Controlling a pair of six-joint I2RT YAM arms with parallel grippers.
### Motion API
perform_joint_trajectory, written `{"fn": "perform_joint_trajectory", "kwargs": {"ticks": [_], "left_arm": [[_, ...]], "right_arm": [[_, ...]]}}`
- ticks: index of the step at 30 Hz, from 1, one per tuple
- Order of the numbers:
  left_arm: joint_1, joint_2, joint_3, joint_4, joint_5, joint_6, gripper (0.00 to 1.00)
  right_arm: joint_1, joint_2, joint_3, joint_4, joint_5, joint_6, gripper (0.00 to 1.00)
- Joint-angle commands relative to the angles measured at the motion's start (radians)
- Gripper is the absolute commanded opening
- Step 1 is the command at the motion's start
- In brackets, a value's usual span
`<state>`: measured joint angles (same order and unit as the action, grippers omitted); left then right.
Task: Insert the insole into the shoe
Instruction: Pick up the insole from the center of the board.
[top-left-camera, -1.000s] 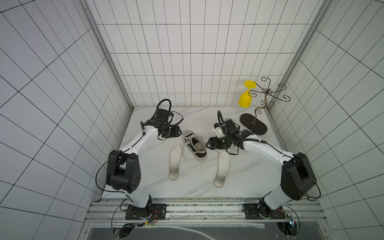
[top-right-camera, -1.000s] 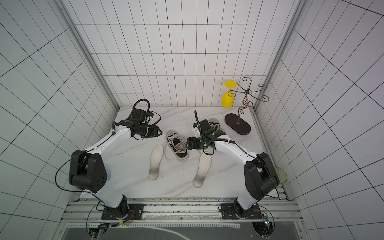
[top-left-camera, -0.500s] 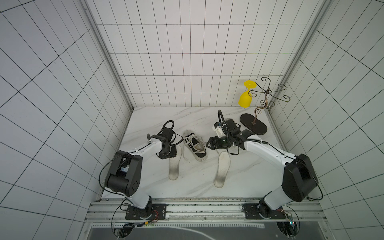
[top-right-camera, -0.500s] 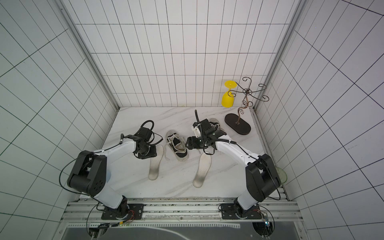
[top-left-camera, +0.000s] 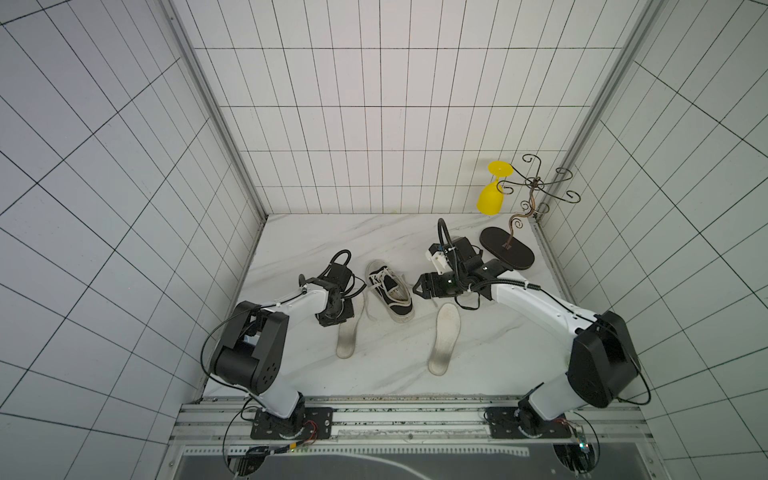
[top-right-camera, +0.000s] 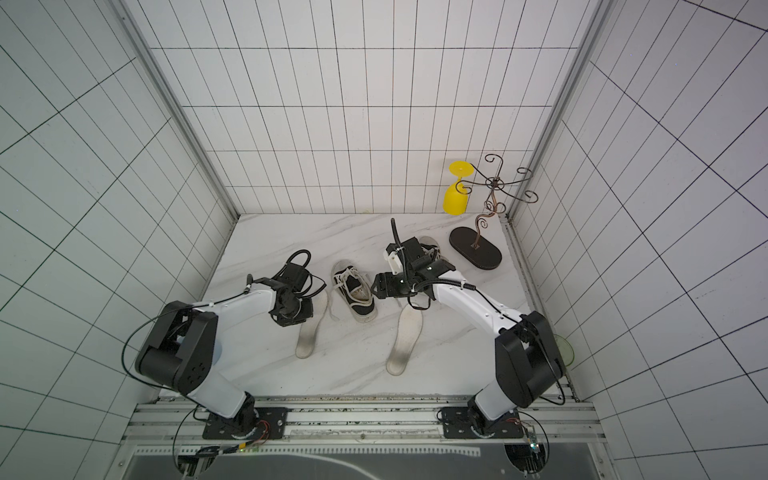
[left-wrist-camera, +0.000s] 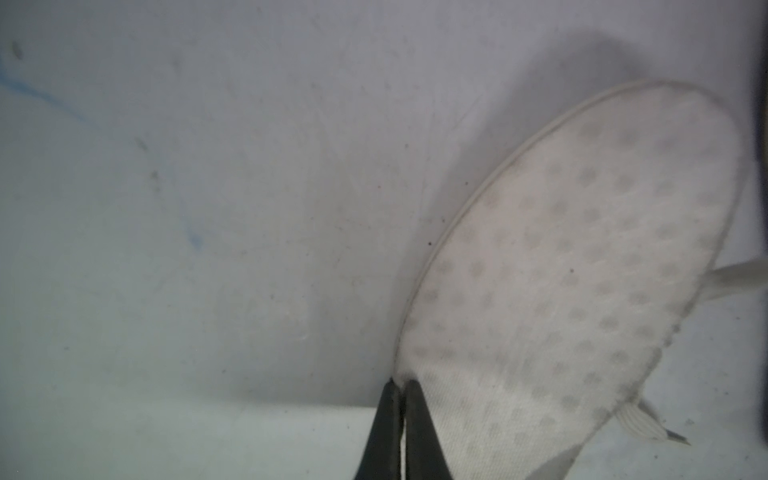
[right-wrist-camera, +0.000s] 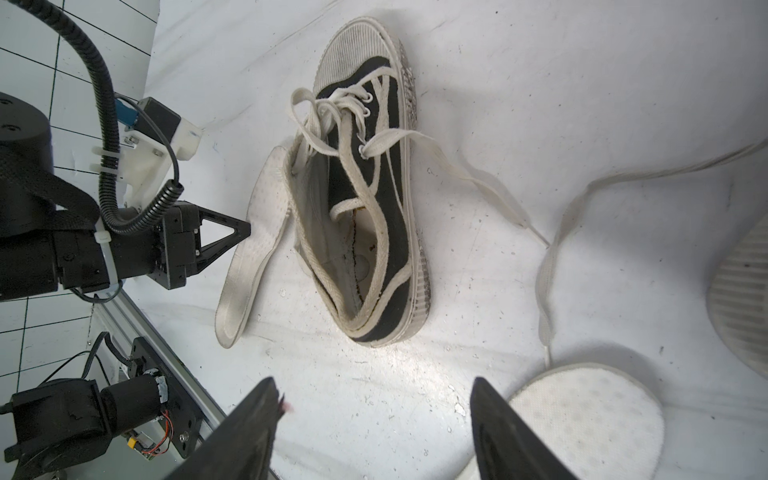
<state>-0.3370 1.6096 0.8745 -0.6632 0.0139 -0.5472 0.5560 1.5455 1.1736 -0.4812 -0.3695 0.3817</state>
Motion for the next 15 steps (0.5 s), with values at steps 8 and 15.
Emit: {"fn": "perform_joint_trajectory", "kwargs": {"ticks": [8, 15], "left_arm": [[0.032, -0.180, 0.043, -0.003, 0.030, -0.033, 0.00], [0.041, -0.305, 0.086, -0.081, 0.047, -0.052, 0.00]], "right_arm": [[-0.002, 0.008, 0.135, -0.037, -0.060, -0.048, 0.70], [0.040, 0.048, 0.161, 0.128, -0.227, 0.051, 0.70]]}}
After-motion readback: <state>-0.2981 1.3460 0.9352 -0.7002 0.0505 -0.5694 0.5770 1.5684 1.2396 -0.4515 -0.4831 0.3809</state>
